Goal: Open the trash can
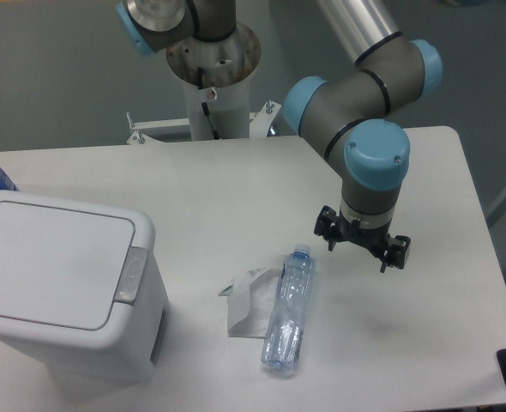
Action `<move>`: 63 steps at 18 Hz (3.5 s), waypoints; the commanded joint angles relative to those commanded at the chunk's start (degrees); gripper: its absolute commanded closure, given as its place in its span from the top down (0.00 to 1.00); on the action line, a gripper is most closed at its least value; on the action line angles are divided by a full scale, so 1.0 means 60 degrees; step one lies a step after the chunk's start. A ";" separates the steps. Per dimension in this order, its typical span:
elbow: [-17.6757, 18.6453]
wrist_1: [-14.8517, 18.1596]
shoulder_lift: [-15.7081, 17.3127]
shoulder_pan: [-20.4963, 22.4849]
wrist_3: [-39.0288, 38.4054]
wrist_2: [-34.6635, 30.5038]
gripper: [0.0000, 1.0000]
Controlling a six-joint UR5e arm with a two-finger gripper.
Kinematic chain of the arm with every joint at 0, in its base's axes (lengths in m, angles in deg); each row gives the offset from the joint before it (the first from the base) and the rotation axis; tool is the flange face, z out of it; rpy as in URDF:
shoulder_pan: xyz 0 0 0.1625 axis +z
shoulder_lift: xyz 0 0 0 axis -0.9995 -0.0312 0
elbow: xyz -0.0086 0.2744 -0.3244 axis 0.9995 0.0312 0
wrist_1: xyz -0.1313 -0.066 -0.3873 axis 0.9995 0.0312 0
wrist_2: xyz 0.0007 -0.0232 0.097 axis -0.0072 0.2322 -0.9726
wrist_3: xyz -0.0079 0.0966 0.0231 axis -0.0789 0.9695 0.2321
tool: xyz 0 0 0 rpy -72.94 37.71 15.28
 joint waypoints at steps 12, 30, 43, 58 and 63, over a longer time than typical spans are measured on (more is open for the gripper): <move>0.0366 -0.0527 0.0307 -0.0453 -0.0948 0.0190 1.00; -0.1376 -0.0557 0.0923 -0.1288 -0.8129 0.4629 1.00; -0.1289 -0.0557 0.1304 -0.2358 -0.8804 0.4937 1.00; -0.1040 -0.0586 0.1260 -0.2373 -0.8760 0.4878 1.00; -0.1040 -0.0586 0.1216 -0.2388 -0.8775 0.4878 1.00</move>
